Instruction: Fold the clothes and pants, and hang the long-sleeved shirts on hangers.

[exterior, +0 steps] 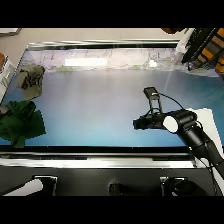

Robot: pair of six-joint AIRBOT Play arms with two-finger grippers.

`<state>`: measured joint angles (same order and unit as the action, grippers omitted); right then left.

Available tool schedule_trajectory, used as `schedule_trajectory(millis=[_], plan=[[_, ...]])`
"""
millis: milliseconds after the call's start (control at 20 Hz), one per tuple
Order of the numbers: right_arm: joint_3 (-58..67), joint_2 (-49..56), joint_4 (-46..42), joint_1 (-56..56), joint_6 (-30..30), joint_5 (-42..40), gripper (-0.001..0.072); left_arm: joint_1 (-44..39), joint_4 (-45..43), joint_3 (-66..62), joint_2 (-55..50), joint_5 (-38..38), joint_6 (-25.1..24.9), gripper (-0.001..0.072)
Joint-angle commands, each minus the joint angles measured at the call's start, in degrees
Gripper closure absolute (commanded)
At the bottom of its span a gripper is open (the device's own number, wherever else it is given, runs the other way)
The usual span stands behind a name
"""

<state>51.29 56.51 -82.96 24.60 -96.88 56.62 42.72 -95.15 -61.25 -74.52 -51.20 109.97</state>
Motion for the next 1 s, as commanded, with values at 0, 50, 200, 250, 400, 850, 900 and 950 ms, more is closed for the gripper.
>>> schedule_trajectory(millis=[0, 50, 200, 250, 400, 850, 900, 950], plan=[[0.07, 0.04, -0.02, 0.07, 0.02, 2.01, 0.0681, 2.56, 1.33, 0.31, -7.19, 7.78, 0.22, -0.0013], [0.07, 0.04, -0.02, 0.07, 0.02, 1.99, 0.0681, 2.54, 1.38, 0.31, -9.16, 9.09, 0.24, -0.0013], [0.07, 0.04, 0.00, 0.07, 0.02, 1.97, 0.0681, 2.54, 1.46, 0.31, -13.64, 10.75, 0.22, -0.0013], [0.07, 0.04, 0.00, 0.07, 0.02, 1.97, 0.0681, 2.54, 2.43, 0.31, -14.64, 10.49, 0.00, -0.0003], [0.07, 0.04, 0.00, 0.07, 0.00, 1.92, 0.0681, 2.51, 5.07, 0.28, -15.69, 7.50, -1.27, 0.0689], [0.07, 0.02, 1.31, 0.07, -8.28, 5.79, 0.0682, -17.88, 33.40, 0.33, -12.39, -7.78, -17.00, 0.0693], [0.07, 0.02, 1.31, 0.07, -9.05, 6.62, 0.0682, -22.91, 36.06, 0.28, -11.82, -7.54, -17.00, 0.0693], [0.07, 0.02, 1.31, 0.07, -9.64, 7.48, 0.0681, -28.61, 39.08, 0.28, -11.50, -6.60, -16.96, 0.0693]])
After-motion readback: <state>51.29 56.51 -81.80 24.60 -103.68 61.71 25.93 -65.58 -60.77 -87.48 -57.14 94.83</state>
